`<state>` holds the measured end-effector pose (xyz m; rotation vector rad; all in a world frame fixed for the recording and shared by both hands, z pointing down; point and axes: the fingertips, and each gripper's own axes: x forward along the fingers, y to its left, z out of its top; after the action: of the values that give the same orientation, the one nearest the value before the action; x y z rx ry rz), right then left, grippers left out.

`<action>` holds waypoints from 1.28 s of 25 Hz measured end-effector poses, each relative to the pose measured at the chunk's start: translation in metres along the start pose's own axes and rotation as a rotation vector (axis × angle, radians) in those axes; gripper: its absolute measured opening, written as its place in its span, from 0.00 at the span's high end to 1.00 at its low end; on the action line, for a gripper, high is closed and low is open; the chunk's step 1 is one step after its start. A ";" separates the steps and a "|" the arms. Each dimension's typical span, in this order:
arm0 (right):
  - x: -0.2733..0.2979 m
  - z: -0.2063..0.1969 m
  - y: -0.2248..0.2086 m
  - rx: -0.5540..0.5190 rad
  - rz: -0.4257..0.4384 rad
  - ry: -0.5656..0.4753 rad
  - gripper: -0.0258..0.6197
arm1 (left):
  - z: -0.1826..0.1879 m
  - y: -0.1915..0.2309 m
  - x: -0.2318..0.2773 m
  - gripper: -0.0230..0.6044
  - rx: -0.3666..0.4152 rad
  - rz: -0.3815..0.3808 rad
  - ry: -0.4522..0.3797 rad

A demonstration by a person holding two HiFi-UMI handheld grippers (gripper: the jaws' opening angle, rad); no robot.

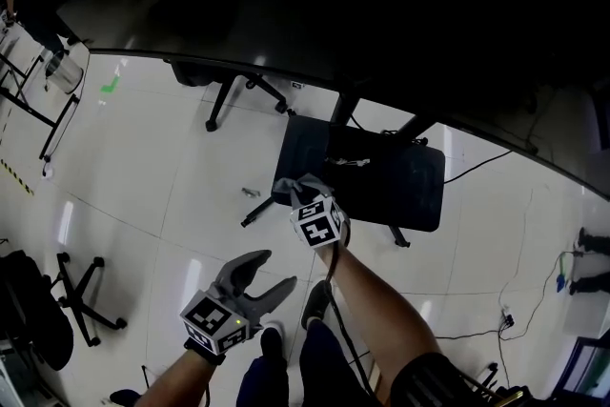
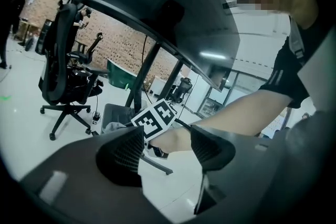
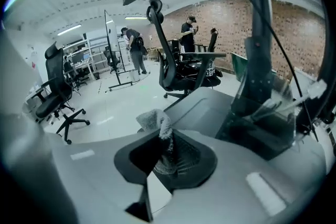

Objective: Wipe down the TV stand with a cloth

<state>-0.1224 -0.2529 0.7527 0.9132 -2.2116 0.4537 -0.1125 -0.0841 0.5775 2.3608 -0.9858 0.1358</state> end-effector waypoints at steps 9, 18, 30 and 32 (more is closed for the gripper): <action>-0.001 -0.019 -0.002 -0.077 0.031 0.075 0.88 | 0.010 0.008 0.008 0.48 0.003 0.009 0.010; -0.085 -0.097 -0.090 0.000 -0.051 0.085 0.89 | 0.018 -0.029 0.058 0.48 0.033 -0.083 0.040; -0.186 -0.182 -0.213 0.151 -0.262 0.139 0.89 | 0.021 -0.073 0.102 0.48 0.072 -0.158 0.100; -0.197 -0.193 -0.229 0.161 -0.296 0.151 0.89 | 0.024 -0.074 0.106 0.48 0.081 -0.163 0.103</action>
<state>0.2339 -0.2125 0.7604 1.2279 -1.8857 0.5449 0.0116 -0.1208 0.5547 2.4694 -0.7495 0.2352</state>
